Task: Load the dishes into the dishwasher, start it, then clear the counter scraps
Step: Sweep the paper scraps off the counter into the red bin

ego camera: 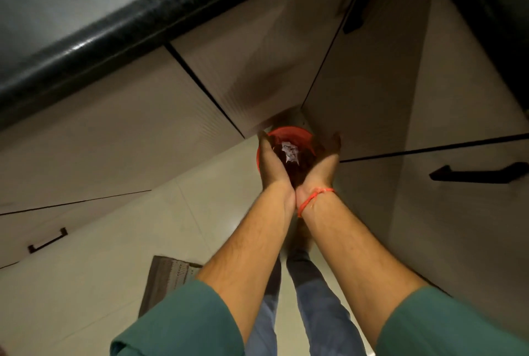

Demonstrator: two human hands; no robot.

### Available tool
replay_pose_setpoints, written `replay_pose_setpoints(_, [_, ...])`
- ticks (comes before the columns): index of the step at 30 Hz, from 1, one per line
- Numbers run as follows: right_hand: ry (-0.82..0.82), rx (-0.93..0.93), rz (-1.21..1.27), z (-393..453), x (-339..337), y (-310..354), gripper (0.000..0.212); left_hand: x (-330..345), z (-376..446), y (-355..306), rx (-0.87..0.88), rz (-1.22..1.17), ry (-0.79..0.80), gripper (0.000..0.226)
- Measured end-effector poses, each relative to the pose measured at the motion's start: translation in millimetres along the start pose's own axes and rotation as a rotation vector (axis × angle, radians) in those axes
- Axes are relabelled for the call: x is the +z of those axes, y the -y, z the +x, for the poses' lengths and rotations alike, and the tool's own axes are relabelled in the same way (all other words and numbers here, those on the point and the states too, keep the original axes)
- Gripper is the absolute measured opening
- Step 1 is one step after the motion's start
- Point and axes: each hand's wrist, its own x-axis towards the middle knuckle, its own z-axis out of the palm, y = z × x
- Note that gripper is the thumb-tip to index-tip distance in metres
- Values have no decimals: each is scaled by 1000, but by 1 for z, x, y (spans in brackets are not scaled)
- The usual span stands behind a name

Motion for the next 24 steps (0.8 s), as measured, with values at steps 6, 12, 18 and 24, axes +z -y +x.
replay_pose_setpoints(6, [116,-245,-297,-64,18,9,79,15,-56,-28,225,-71,-76,64])
replay_pose_setpoints(12, [250,-384,-367,-163,54,13,82,43,-140,-54,423,-110,52,62])
replay_pose_setpoints(18, [426,-468,-391,-238,101,19,81,80,-210,-95,595,-110,144,57])
replay_pose_setpoints(24, [525,-539,-437,-291,134,25,80,110,-265,-119,707,-56,199,54])
